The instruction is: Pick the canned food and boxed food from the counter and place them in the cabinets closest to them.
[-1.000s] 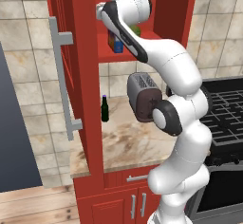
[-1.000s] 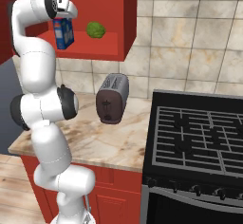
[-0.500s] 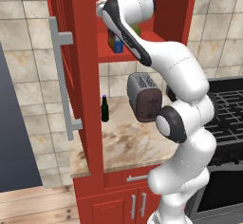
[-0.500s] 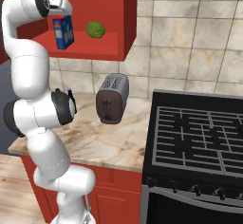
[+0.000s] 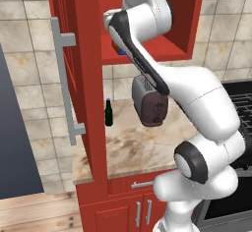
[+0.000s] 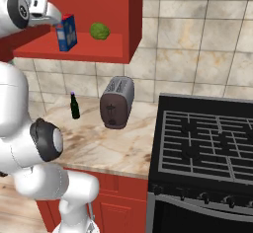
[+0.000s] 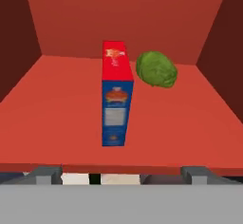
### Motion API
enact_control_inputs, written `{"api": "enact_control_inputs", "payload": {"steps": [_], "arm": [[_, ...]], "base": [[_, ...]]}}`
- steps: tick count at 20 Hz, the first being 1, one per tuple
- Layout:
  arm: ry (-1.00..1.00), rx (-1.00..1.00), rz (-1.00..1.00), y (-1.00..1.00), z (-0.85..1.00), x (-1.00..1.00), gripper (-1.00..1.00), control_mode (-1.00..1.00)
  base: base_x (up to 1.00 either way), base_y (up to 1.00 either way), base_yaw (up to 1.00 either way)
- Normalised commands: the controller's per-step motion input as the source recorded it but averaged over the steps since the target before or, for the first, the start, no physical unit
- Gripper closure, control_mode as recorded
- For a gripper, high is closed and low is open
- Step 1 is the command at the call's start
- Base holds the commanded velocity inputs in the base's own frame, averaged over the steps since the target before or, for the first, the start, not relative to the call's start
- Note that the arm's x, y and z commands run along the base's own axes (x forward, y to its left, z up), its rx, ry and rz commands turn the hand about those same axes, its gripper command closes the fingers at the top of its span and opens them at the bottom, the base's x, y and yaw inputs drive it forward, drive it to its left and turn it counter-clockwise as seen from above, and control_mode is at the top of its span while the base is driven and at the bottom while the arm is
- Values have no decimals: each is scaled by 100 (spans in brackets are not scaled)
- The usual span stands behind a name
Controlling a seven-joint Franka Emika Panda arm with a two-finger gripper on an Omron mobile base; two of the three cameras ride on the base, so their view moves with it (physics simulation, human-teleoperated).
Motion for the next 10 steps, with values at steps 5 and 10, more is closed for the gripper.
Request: {"api": "enact_control_inputs", "payload": {"steps": [5, 10], "arm": [[0, -10, 2, -42, -87, -100, -100, -100], [0, -10, 1, -47, -94, -89, -100, -100]], "base": [[0, 0, 0], [0, 0, 0]]}}
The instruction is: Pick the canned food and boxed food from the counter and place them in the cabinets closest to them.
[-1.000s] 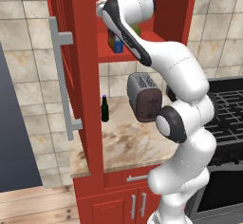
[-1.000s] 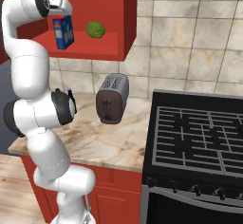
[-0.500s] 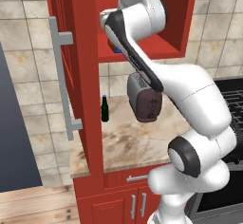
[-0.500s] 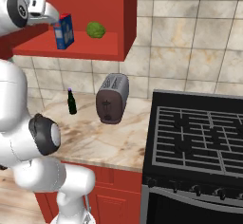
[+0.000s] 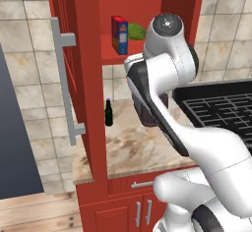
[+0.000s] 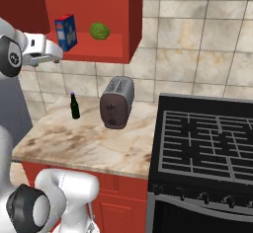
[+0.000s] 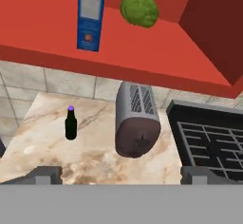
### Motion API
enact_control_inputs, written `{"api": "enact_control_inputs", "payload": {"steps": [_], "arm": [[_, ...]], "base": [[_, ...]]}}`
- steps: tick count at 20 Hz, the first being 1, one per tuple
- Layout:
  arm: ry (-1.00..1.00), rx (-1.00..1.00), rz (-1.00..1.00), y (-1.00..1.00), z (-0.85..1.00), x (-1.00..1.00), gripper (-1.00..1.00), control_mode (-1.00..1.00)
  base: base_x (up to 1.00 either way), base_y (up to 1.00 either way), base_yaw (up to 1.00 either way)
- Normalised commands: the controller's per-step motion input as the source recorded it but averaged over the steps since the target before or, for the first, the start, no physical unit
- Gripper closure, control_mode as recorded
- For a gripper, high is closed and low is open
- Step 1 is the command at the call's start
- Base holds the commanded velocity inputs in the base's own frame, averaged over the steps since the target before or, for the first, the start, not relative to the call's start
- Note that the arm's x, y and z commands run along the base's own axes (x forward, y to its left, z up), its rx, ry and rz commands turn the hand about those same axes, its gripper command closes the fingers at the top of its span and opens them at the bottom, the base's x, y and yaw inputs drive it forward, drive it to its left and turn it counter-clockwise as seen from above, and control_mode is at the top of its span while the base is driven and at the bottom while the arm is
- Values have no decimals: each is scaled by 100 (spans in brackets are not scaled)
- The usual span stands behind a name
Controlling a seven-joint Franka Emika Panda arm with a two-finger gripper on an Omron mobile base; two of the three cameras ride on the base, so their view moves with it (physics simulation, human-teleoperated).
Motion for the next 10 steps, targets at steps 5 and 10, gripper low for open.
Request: {"api": "enact_control_inputs", "payload": {"steps": [5, 10], "arm": [[1, -8, 0, -53, -89, -90, -100, -100], [-20, 3, 0, -56, -28, -100, -100, -100]], "base": [[0, 0, 0], [0, 0, 0]]}}
